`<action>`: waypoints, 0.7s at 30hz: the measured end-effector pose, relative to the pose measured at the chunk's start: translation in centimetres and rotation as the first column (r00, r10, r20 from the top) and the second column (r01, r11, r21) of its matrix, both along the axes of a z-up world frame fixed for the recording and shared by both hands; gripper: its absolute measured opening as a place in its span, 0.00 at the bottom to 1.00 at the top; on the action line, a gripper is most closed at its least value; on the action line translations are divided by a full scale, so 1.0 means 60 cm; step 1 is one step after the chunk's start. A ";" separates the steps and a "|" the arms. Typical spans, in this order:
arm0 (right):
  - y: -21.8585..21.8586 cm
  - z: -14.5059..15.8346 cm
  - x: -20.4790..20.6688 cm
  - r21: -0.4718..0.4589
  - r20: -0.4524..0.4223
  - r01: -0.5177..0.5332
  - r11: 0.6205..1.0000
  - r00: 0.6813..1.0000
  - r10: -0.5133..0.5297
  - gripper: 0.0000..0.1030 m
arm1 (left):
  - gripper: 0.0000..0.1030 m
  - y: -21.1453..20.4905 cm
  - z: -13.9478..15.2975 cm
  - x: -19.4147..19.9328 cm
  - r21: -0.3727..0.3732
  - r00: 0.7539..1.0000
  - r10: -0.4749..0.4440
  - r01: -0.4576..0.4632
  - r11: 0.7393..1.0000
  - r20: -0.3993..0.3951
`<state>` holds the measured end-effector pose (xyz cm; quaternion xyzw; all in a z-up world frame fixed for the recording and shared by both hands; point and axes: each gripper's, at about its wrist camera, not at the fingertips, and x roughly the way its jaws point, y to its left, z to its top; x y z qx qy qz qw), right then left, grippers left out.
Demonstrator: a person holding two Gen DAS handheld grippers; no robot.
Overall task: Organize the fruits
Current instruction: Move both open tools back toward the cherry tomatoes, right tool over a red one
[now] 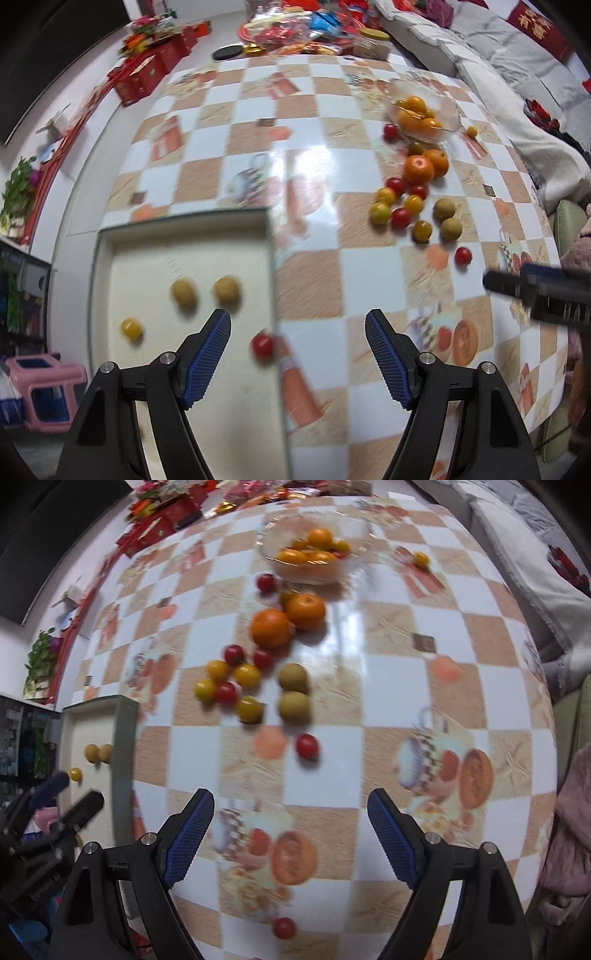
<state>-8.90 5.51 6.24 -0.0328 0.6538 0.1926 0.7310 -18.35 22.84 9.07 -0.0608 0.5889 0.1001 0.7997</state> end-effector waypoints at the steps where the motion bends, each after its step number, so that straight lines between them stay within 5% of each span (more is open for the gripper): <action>1: -0.007 -0.003 0.000 -0.006 -0.003 0.003 1.000 1.000 -0.003 0.85 | 0.74 -0.007 -0.006 0.013 0.000 1.000 -0.009 0.009 1.000 -0.007; 10: -0.021 -0.043 0.004 -0.022 0.013 -0.034 0.999 0.999 0.034 0.84 | 0.74 -0.043 -0.084 0.124 0.012 0.997 -0.067 0.068 0.998 -0.046; 15: -0.001 -0.064 0.003 -0.013 0.022 -0.081 0.997 0.996 0.082 0.69 | 0.74 -0.046 -0.115 0.147 0.024 0.995 -0.088 0.089 0.996 -0.052; 21: 0.011 -0.076 0.004 -0.002 0.048 -0.102 0.995 0.994 0.102 0.67 | 0.74 -0.042 -0.134 0.163 0.014 0.996 -0.083 0.084 0.996 -0.033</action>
